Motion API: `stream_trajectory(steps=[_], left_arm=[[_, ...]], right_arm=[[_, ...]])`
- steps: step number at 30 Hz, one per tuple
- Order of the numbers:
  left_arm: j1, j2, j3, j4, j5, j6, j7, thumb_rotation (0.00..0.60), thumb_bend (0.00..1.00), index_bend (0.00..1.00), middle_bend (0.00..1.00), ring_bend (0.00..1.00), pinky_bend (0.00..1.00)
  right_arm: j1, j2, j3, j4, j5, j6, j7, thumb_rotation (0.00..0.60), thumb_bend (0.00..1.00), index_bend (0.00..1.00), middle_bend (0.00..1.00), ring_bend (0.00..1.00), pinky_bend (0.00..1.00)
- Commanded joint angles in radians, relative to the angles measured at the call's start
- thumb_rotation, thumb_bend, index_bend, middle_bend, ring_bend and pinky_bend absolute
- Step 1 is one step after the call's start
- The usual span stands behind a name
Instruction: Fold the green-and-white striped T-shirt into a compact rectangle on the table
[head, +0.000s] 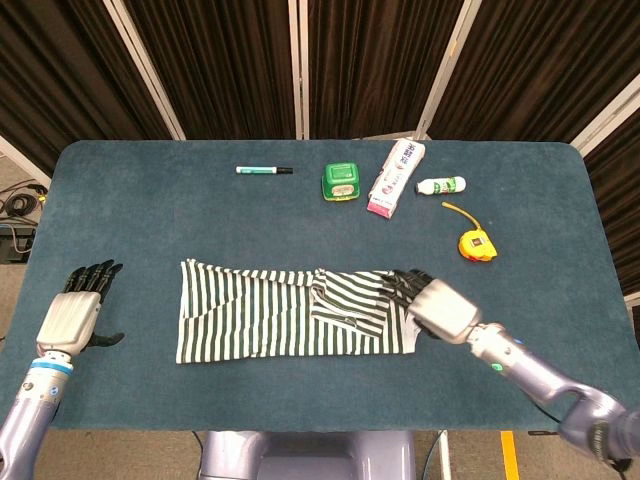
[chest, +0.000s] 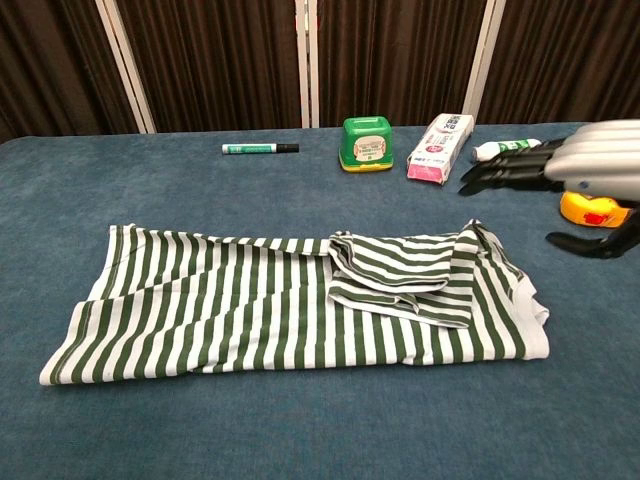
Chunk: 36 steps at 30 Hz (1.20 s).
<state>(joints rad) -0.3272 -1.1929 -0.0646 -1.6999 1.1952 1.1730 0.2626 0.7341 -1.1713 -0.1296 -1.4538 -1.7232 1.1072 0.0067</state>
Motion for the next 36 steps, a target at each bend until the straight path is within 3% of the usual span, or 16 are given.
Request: stream_trajectory(steps=[1, 4, 9, 12, 15, 23, 36], left_arm=[[-0.036, -0.037, -0.006, 0.059, 0.008, -0.042, 0.013, 0.6, 0.12, 0.0, 0.0, 0.0, 0.0], [-0.068, -0.091, -0.014, 0.133, 0.031, -0.053, 0.041, 0.6, 0.12, 0.0, 0.0, 0.0, 0.0], [-0.111, -0.152, -0.011, 0.22, 0.086, -0.081, 0.046, 0.6, 0.12, 0.0, 0.0, 0.0, 0.0], [-0.166, -0.187, 0.007, 0.298, 0.16, -0.149, -0.001, 0.6, 0.12, 0.0, 0.0, 0.0, 0.0], [-0.199, -0.207, 0.025, 0.361, 0.216, -0.191, -0.061, 0.6, 0.12, 0.04, 0.0, 0.0, 0.0], [-0.28, -0.292, 0.076, 0.558, 0.354, -0.244, -0.213, 0.6, 0.12, 0.25, 0.0, 0.0, 0.0], [-0.321, -0.32, 0.138, 0.692, 0.468, -0.197, -0.392, 0.6, 0.12, 0.31, 0.0, 0.0, 0.0]], right_arm=[[-0.116, 0.054, 0.001, 0.066, -0.002, 0.172, 0.056, 0.6, 0.48, 0.01, 0.04, 0.03, 0.03], [-0.189, 0.036, 0.023, 0.106, 0.03, 0.271, 0.075, 0.6, 0.46, 0.01, 0.03, 0.0, 0.0], [-0.266, 0.021, 0.039, 0.101, 0.084, 0.333, 0.101, 0.6, 0.19, 0.0, 0.0, 0.0, 0.0], [-0.329, 0.011, 0.051, 0.076, 0.126, 0.384, 0.085, 0.6, 0.13, 0.0, 0.0, 0.0, 0.0], [-0.362, 0.002, 0.063, 0.057, 0.144, 0.415, 0.063, 0.6, 0.12, 0.0, 0.0, 0.0, 0.0], [-0.437, -0.022, 0.104, 0.002, 0.211, 0.458, 0.116, 0.6, 0.12, 0.0, 0.0, 0.0, 0.0], [-0.487, -0.077, 0.145, 0.046, 0.221, 0.478, 0.1, 0.6, 0.12, 0.0, 0.0, 0.0, 0.0]])
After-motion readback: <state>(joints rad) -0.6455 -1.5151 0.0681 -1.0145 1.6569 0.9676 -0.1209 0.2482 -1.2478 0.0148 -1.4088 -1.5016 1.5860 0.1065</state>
